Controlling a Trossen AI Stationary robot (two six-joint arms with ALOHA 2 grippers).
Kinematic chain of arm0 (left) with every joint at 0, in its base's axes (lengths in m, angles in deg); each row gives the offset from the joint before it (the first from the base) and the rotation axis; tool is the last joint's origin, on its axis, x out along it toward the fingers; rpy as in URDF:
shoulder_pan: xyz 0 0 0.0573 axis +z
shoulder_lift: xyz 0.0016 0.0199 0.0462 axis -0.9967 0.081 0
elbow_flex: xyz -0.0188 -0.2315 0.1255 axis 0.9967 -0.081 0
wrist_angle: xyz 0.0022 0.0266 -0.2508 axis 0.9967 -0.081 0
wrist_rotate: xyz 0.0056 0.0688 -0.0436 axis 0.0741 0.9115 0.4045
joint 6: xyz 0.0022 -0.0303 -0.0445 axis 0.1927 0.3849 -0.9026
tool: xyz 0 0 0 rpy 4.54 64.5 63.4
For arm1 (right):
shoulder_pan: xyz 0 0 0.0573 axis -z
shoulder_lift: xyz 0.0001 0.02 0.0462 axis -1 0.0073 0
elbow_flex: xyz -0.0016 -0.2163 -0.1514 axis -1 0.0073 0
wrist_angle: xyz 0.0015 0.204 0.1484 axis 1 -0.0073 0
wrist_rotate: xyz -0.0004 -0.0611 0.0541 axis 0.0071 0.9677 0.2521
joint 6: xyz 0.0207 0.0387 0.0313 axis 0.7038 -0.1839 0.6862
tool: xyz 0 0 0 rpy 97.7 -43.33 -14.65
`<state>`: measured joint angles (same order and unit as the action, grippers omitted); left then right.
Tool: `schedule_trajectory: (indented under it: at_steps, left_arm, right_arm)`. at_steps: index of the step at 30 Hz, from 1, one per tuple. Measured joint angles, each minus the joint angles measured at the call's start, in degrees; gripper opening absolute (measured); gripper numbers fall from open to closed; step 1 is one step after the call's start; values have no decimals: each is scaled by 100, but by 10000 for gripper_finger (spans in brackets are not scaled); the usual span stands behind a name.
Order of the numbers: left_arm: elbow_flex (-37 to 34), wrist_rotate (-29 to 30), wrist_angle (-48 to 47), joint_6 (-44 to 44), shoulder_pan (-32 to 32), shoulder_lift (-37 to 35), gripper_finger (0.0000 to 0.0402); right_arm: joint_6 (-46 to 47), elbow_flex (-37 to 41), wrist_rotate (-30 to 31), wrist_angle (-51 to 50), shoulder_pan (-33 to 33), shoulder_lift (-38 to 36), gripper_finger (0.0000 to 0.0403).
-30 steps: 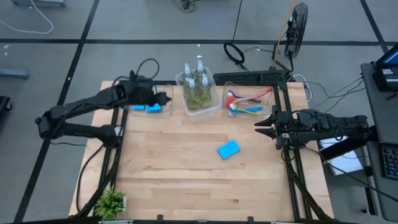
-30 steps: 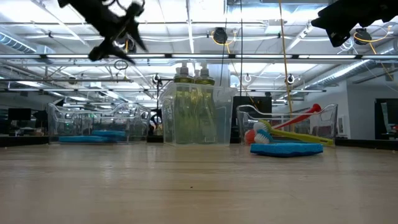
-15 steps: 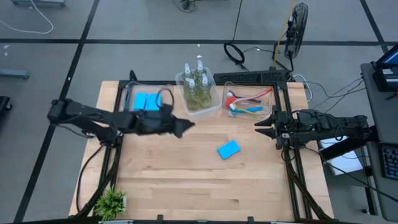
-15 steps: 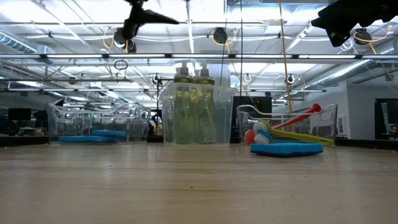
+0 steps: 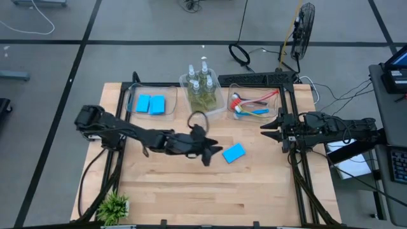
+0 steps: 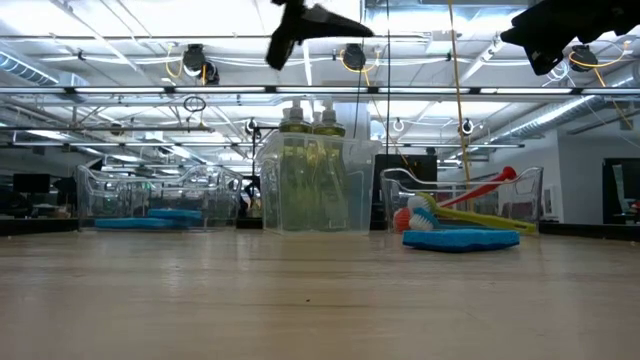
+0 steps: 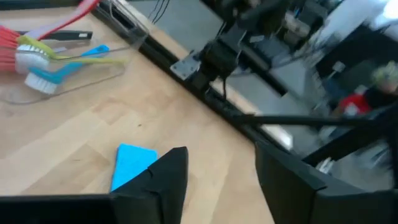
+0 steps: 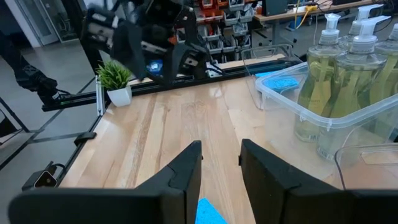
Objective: Pick & Place Kitchen Sink Supplies
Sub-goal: Put the blue sponge into the left transparent bin
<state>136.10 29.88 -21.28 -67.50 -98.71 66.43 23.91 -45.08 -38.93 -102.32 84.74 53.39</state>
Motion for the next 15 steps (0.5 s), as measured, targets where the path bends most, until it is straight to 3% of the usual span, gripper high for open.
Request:
schedule_trajectory:
  at_steps: [8,15]
  left_arm:
    - [1606,-252,-2057,463,80,837,130]
    - [2052,-311,-2256,532,146,1445,111]
  right_arm:
    - [320,0,-20,-13,-1,0,100]
    - [396,0,-61,-41,-2,10,100]
